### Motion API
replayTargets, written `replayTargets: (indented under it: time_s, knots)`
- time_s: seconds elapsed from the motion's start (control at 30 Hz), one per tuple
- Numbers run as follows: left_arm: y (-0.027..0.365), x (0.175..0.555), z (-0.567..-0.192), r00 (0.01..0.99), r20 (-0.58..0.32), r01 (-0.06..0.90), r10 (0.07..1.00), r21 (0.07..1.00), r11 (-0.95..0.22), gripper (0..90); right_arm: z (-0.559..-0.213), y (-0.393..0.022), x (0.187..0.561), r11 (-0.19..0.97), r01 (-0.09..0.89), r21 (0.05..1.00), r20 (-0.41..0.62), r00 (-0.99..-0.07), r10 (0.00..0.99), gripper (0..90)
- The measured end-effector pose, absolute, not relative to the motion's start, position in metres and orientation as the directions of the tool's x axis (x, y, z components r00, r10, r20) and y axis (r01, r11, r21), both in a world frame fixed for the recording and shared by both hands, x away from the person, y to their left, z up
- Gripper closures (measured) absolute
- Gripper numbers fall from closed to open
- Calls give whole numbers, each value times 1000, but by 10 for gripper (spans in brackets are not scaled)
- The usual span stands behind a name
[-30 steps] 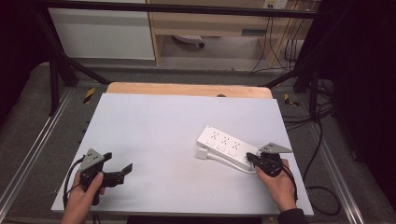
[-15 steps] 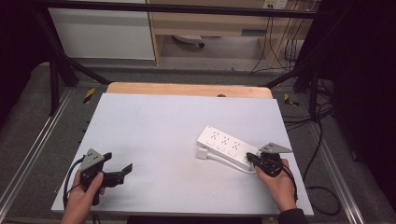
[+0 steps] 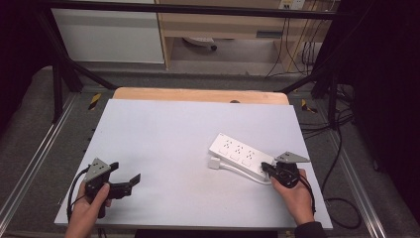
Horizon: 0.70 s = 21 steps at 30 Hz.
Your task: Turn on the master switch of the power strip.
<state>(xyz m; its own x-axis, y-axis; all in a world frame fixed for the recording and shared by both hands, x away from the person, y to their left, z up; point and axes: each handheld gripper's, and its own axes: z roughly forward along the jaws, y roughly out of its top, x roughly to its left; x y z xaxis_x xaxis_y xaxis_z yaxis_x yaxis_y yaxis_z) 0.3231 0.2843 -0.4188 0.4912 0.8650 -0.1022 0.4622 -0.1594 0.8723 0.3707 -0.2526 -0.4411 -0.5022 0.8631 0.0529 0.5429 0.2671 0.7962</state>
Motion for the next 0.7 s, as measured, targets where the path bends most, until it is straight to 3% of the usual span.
replayTargets:
  time_s: [0.7]
  knots:
    - [284,323,-419,492,-97,460,865,873,-163,58,-440,-252,370,281,536,796,29,-498,867,900]
